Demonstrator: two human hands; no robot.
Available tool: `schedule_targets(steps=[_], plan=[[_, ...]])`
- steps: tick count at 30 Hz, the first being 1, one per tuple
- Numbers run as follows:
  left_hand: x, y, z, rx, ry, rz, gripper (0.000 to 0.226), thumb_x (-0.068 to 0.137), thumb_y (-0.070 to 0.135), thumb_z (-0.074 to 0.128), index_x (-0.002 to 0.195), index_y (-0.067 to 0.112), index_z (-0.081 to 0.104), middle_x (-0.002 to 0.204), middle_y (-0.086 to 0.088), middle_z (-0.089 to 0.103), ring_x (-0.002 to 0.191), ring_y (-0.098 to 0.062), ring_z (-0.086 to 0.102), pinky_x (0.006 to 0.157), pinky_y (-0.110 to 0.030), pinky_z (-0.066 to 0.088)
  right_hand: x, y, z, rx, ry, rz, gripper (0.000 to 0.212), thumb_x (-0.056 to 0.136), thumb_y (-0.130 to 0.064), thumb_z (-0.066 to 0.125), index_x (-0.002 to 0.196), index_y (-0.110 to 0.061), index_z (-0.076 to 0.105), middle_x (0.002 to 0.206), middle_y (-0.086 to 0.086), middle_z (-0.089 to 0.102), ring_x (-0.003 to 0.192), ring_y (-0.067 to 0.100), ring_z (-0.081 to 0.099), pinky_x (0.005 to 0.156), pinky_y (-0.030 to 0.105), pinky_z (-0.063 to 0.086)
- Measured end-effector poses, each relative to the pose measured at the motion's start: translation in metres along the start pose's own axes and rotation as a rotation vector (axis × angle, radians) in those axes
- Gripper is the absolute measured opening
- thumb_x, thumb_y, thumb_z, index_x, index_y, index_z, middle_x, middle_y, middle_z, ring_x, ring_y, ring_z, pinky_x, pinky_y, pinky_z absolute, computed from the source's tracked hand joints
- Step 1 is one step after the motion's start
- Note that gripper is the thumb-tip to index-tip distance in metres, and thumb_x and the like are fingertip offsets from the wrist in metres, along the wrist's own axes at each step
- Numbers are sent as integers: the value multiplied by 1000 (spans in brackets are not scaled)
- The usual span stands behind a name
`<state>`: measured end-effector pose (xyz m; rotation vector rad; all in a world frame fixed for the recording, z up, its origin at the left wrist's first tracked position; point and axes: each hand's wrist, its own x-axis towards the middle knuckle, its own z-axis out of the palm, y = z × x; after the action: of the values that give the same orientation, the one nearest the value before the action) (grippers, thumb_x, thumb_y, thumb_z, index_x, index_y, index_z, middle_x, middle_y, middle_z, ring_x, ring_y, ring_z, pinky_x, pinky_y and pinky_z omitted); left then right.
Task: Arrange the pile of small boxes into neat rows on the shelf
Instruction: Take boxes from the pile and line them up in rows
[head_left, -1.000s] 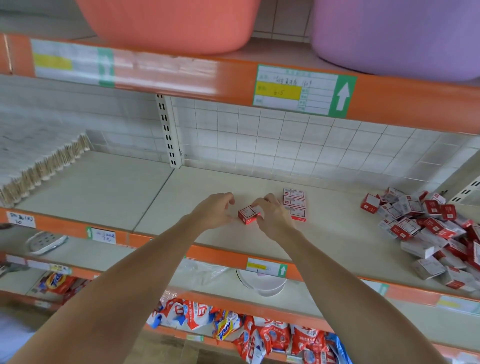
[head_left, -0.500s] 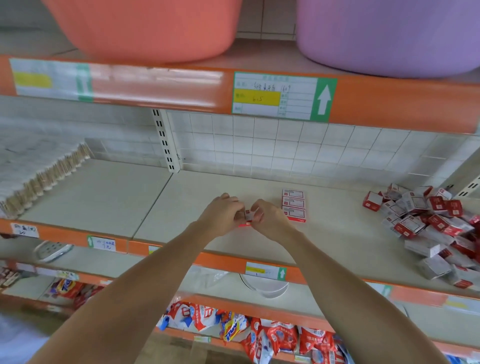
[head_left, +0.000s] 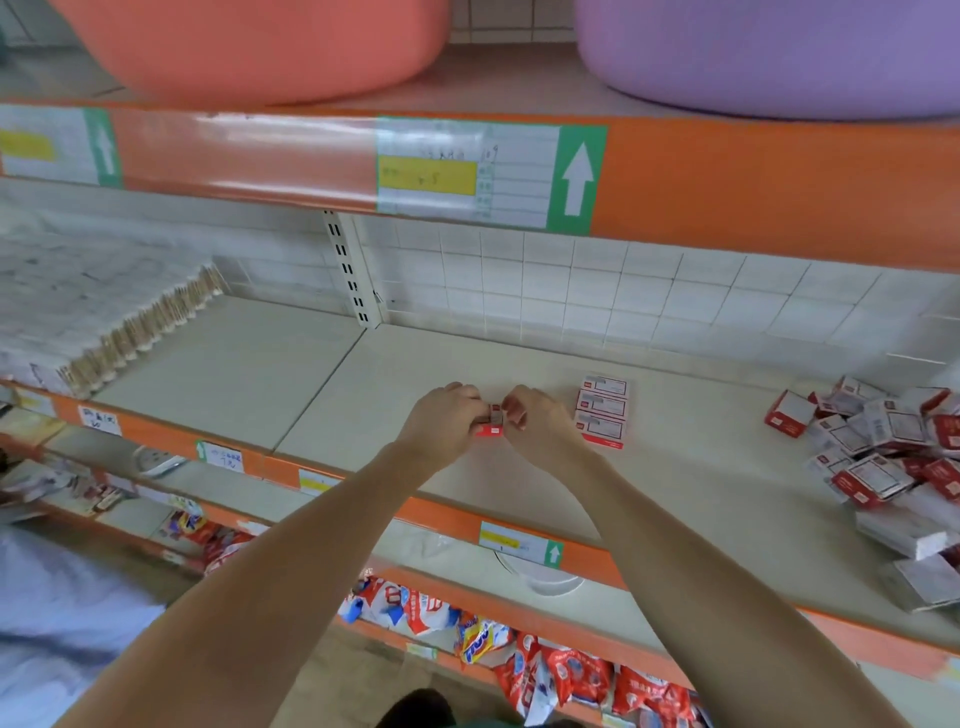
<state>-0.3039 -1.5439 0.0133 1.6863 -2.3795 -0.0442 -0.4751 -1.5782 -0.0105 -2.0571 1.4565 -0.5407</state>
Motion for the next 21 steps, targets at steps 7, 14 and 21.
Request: schedule_targets(steps=[7, 14, 21], plan=[[0, -6, 9, 43, 59, -66, 22, 94, 11, 56, 103, 15, 75, 97, -5, 66, 88, -28, 60, 70, -30, 39, 13, -9, 3, 12, 4, 2, 19, 82, -11, 54, 99, -17, 61, 98, 3, 60, 88, 23, 61, 78, 40, 54], [10, -41, 5, 77, 52, -191, 21, 92, 8, 51, 98, 12, 71, 93, -4, 63, 91, -25, 57, 66, -29, 36, 31, -25, 11, 7, 1, 39, 25, 83, -10, 52, 105, -19, 60, 104, -1, 62, 91, 21, 60, 80, 37, 55], [29, -79, 5, 35, 63, -317, 20, 87, 5, 52, 94, 8, 70, 90, -9, 63, 89, -29, 58, 65, -30, 36, 54, -48, 24, -158, -8, 37, 39, 88, -15, 54, 127, -23, 58, 126, -2, 57, 117, 22, 50, 95, 37, 47]])
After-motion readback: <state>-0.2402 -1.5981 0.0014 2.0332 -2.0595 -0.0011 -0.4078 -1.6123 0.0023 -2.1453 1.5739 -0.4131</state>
